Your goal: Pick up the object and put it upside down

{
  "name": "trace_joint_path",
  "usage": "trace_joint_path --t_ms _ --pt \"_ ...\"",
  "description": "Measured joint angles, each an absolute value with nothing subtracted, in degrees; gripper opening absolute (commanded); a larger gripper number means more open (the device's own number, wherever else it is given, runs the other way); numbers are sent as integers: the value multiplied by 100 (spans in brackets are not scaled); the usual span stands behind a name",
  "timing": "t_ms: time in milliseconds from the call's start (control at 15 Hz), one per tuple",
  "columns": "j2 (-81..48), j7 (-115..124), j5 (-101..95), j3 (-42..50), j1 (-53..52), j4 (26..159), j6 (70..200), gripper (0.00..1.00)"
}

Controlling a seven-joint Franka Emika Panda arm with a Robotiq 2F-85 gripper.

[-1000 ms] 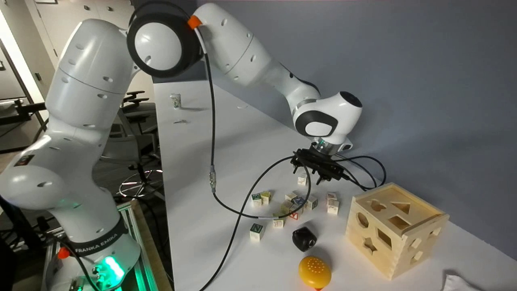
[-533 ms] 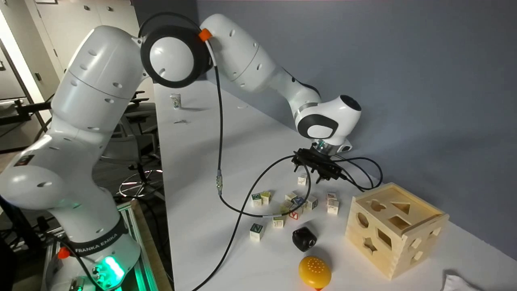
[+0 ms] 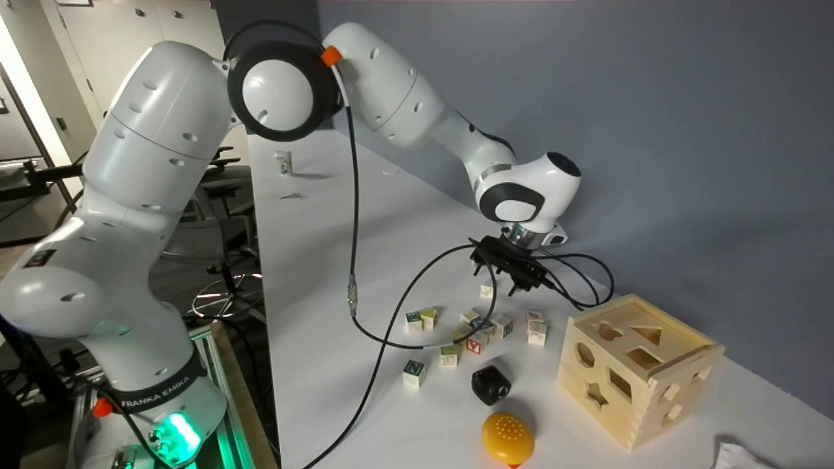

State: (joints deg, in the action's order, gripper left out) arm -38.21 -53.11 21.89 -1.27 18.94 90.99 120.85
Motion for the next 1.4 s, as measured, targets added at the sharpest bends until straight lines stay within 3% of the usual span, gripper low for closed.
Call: trace_joint_path --t_ms 1200,1267,1400 --pt "-3819 -5308 1462 -124 1744 9125 12062 100" --pt "-3822 -5308 1462 -124 1750 9127 12062 75" --pt "-3822 -5308 1462 -124 1759 9128 12062 66"
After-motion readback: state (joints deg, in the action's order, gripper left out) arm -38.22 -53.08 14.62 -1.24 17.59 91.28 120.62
